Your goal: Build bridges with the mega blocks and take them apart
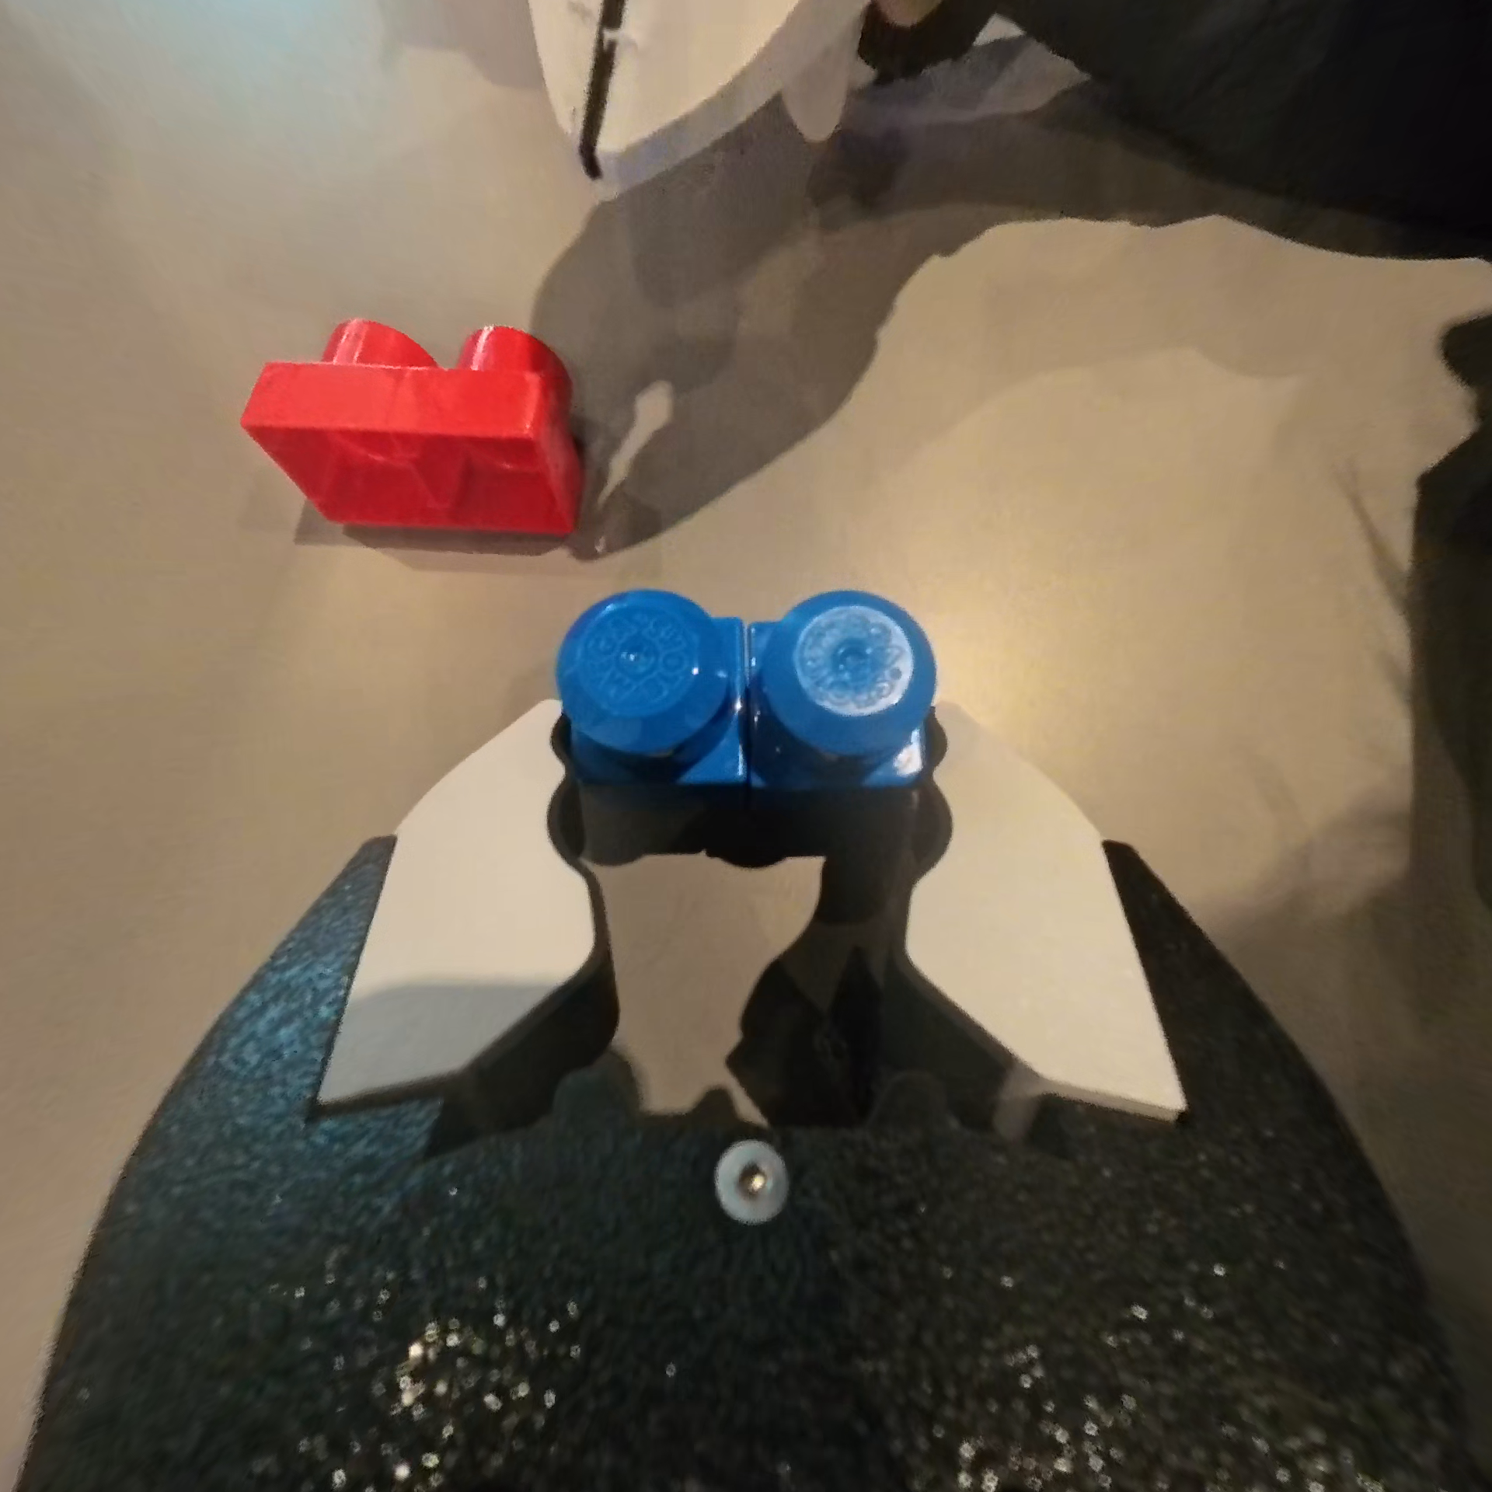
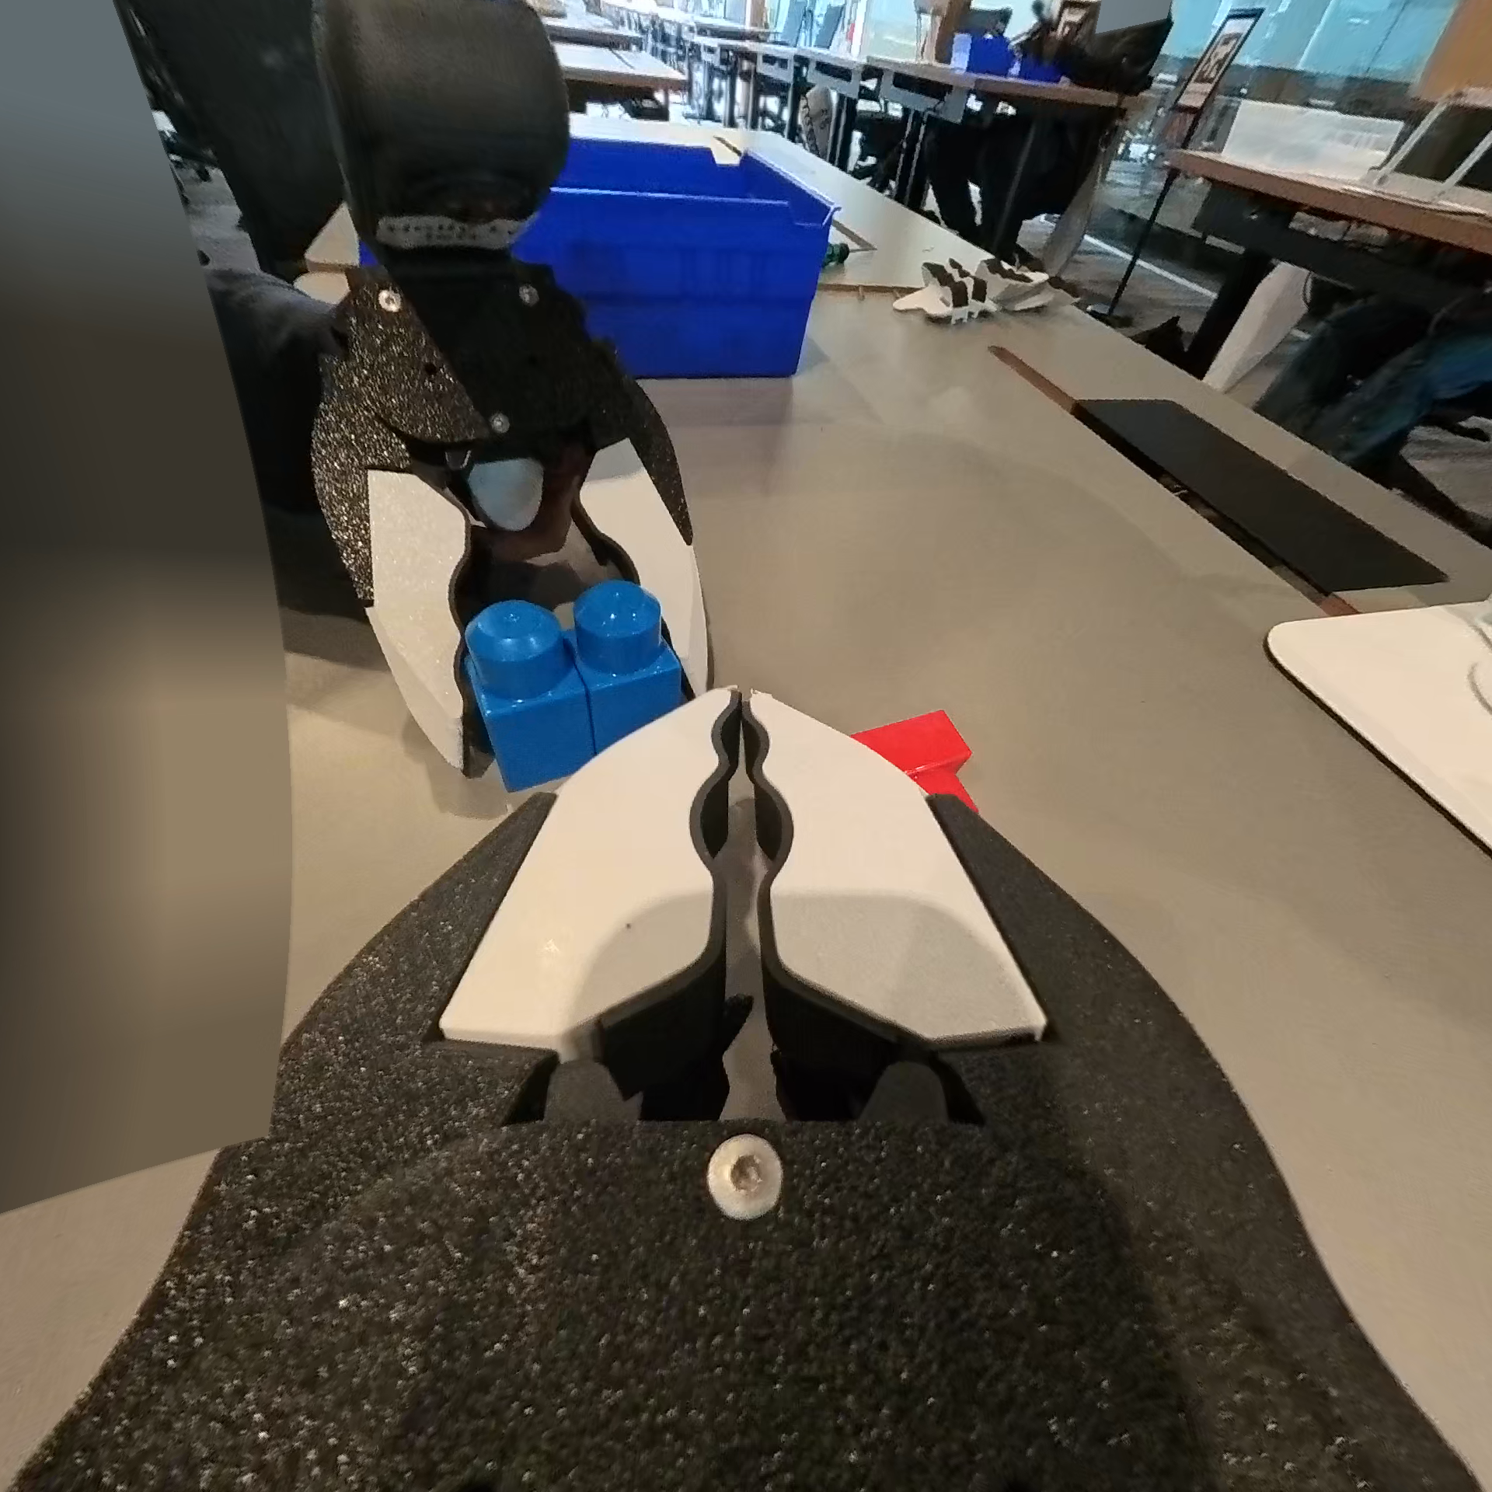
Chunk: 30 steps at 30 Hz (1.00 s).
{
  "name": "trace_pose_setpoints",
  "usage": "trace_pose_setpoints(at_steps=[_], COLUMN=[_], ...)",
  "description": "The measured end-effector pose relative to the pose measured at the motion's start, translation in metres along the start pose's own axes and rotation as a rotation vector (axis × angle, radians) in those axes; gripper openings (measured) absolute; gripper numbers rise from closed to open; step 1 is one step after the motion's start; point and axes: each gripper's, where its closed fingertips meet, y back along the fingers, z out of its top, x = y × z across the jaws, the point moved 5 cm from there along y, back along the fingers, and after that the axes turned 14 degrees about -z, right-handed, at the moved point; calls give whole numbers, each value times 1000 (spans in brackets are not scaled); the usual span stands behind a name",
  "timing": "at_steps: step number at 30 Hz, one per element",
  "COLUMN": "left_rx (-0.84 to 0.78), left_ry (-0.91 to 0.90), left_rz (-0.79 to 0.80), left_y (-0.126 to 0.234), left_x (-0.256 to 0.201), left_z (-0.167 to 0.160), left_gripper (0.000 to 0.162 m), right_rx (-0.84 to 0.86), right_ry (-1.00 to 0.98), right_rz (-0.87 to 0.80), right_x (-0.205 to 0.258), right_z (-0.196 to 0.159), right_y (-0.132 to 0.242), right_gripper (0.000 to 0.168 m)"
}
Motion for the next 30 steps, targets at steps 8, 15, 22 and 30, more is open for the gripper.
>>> trace_pose_setpoints(at_steps=[8,15,22,30], left_rx=[-39,-58,-57,-65], left_ry=[-1,2,-15,17], left_rz=[-4,31,64,111], left_y=[-1,-2,2,11], left_x=[0,1,5,13], left_z=[1,1,1,-4], left_gripper=[78,77,77,77], right_rx=[11,24,144,280], right_ry=[-6,-16,-31,94], right_rz=[3,-34,-149,-169], right_x=[0,-5,-17,-23], right_z=[-3,-6,-20,-35], right_y=[-2,-2,-7,-15], right_gripper=[0,0,0,28])
